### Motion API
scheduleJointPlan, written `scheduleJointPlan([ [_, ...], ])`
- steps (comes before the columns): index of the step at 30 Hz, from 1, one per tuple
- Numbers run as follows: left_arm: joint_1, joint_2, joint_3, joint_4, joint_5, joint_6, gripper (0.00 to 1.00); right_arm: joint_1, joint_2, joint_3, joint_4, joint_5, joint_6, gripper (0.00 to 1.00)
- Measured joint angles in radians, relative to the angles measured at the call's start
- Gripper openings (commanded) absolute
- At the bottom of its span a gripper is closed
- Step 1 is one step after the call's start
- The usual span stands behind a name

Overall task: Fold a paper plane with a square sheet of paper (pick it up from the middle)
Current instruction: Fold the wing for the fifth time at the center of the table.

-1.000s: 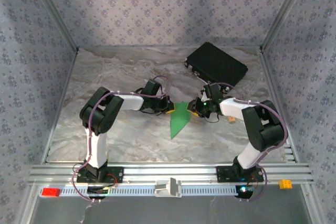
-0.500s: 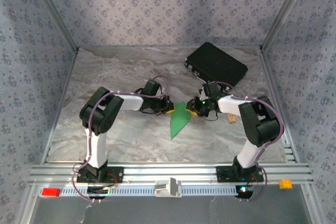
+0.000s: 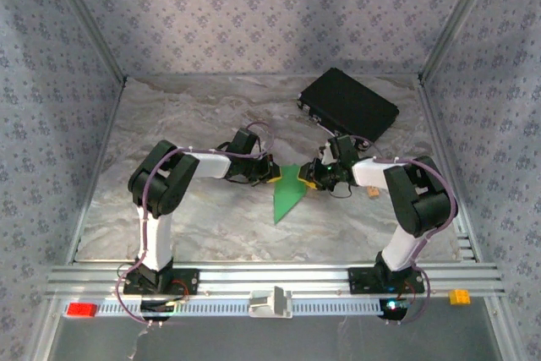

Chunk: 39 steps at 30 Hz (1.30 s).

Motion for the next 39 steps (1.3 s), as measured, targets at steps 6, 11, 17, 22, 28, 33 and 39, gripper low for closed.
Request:
scheduleJointPlan([
  [6,0.000,0.000,-0.001,0.001,0.000,0.000,0.00,-0.006,0.000,-0.013,0.043,-0.038,0.015,0.31],
  [11,0.000,0.000,-0.001,0.002,0.001,0.000,0.00,-0.019,0.000,-0.018,0.074,-0.064,0.014,0.28],
  [17,0.001,0.000,-0.002,0.004,0.003,-0.005,0.00,-0.033,0.000,-0.027,0.111,-0.100,0.014,0.27],
  [22,0.002,0.000,-0.003,0.006,0.004,-0.008,0.00,-0.034,0.000,-0.030,0.139,-0.135,0.014,0.27],
  [28,0.006,0.000,-0.006,0.014,0.005,-0.019,0.00,-0.037,0.010,-0.030,0.152,-0.161,0.010,0.27],
  [33,0.006,0.000,-0.012,0.027,0.011,-0.027,0.00,-0.039,0.027,-0.029,0.152,-0.170,0.008,0.27],
  [39,0.008,0.000,-0.013,0.029,0.012,-0.027,0.00,-0.039,0.032,-0.029,0.153,-0.178,-0.006,0.21],
])
